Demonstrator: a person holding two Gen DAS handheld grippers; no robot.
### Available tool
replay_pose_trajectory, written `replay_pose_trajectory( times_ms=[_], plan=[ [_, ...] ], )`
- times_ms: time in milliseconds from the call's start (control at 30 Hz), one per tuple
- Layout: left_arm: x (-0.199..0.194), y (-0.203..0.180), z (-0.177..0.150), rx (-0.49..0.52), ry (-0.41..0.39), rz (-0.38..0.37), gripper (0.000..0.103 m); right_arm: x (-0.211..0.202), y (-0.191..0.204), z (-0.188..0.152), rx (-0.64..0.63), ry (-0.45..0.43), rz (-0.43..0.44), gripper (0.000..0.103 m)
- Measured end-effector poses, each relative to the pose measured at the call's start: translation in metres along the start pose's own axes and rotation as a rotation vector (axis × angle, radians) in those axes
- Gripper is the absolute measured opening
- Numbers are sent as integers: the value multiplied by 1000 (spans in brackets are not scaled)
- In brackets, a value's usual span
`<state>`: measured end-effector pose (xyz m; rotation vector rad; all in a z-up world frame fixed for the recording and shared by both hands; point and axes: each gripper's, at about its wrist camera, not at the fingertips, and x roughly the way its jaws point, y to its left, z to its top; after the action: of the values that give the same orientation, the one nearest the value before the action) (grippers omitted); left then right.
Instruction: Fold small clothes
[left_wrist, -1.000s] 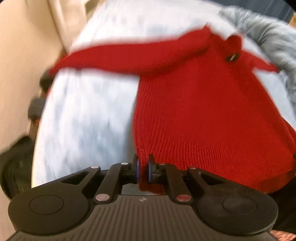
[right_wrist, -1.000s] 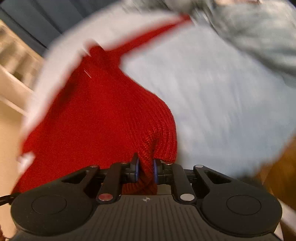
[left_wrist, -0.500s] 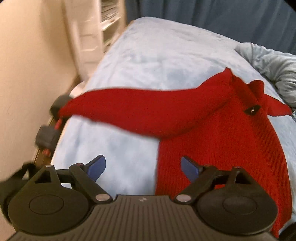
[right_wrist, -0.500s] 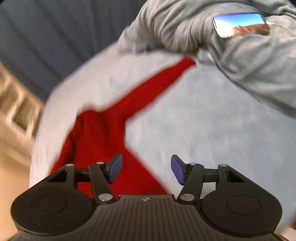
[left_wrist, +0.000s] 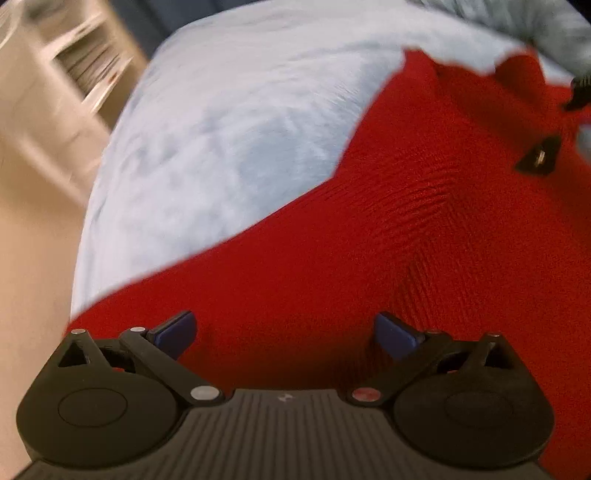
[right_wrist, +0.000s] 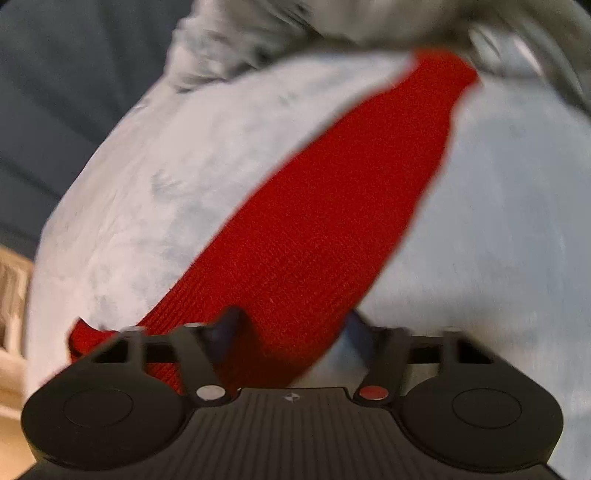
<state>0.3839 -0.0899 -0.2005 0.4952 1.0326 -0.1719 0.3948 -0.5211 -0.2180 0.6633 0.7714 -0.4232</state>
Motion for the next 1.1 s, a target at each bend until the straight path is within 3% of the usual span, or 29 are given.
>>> replay_pose_trajectory(
  times_ms=[33,67,133,233,267,367,400,433,467,533,600,667,867,933,1100],
  plan=[
    [4,-5,5,18,-18,11,71,-5,4,2,-69,-16,-20,7],
    [6,-4,12,11,-18,-26,32,-15,2,6,-91,-48,-34,7],
    [5,11,24,-84,-38,3,25,-42,-12,22,-115,-155,-84,6],
    [1,62,35,-261,-104,83,17,-81,-55,44,-63,-344,-288,5],
    [4,80,37,-317,-103,103,17,-81,-76,49,-25,-327,-310,5],
    [32,116,45,-431,-35,93,17,-48,-117,41,57,-130,-358,5],
    [40,118,48,-439,-22,98,19,-34,-124,33,41,-70,-354,6],
    [47,117,50,-442,-11,93,20,-27,-125,26,11,-80,-359,11],
    [53,113,53,-431,3,97,29,-28,-122,21,-16,-125,-374,14],
    [58,108,56,-396,11,154,52,-33,-118,15,-18,-143,-421,45],
    [56,108,53,-368,-12,204,89,-44,-116,13,-2,-110,-433,62],
    [42,109,39,-379,-52,235,93,-73,-110,1,-1,-116,-384,62],
    [-38,123,-43,-509,-57,116,95,-190,-75,-82,-131,-104,-118,65],
    [-72,117,-77,-520,-51,136,102,-226,-62,-113,-193,-98,-46,67],
    [-164,83,-158,-480,-69,155,103,-304,-19,-183,-387,-88,60,74]
  ],
)
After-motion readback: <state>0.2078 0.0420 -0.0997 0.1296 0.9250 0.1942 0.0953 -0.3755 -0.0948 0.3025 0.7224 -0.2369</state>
